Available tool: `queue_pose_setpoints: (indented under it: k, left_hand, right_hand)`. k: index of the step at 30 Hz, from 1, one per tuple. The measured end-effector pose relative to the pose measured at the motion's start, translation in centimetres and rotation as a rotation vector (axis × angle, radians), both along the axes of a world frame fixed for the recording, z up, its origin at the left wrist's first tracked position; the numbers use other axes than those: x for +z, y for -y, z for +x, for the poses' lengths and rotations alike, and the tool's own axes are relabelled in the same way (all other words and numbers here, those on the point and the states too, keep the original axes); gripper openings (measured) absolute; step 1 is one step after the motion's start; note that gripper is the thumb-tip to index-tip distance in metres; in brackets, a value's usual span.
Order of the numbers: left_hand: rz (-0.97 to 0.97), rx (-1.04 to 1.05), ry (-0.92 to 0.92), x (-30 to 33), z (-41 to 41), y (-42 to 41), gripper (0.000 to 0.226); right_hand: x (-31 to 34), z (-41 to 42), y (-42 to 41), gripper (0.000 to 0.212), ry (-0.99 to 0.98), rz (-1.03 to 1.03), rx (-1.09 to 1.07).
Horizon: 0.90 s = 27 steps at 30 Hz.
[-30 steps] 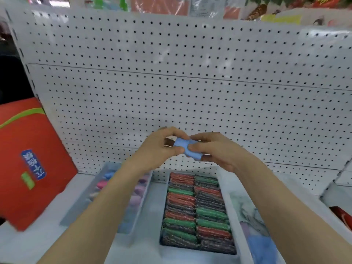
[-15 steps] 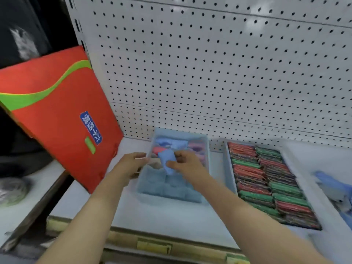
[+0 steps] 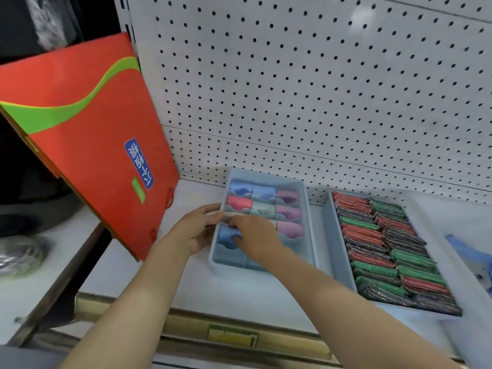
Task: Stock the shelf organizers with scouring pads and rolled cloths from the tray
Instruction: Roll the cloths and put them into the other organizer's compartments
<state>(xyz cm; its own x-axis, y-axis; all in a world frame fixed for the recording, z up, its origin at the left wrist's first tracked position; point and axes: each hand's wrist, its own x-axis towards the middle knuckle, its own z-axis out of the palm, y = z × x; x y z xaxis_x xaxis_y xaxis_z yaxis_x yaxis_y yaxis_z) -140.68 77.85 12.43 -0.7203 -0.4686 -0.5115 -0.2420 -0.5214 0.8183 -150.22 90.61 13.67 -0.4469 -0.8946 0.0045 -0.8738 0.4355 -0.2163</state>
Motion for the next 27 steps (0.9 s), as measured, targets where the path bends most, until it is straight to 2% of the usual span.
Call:
queue_pose_setpoints:
  k: [6, 10, 17, 22, 24, 27]
  left_hand:
    - [0.003, 0.025, 0.001, 0.2, 0.0, -0.4, 0.026]
    - [0.003, 0.035, 0.002, 0.4, -0.1, -0.8, 0.023]
    - [0.002, 0.068, 0.007, 0.8, 0.0, -1.2, 0.024]
    - [-0.027, 0.065, 0.043, 1.5, 0.1, -1.6, 0.022]
    - [-0.050, 0.069, 0.072, 1.4, 0.0, -1.6, 0.022]
    - [-0.102, 0.055, 0.111, 1.3, -0.3, -1.7, 0.023]
  right_hand:
    - [0.3, -0.6, 0.6, 0.023, 0.147, 0.041, 0.021]
    - [-0.2, -0.2, 0.5, 0.025, 0.009, 0.051, 0.106]
    - [-1.0, -0.3, 0.3, 0.021, -0.025, -0.060, 0.093]
    - [-1.6, 0.1, 0.9, 0.033, -0.185, 0.059, 0.068]
    - [-1.2, 0.0, 0.8, 0.032, -0.137, 0.104, 0.082]
    - [0.5, -0.6, -0.2, 0.027, 0.171, 0.103, 0.117]
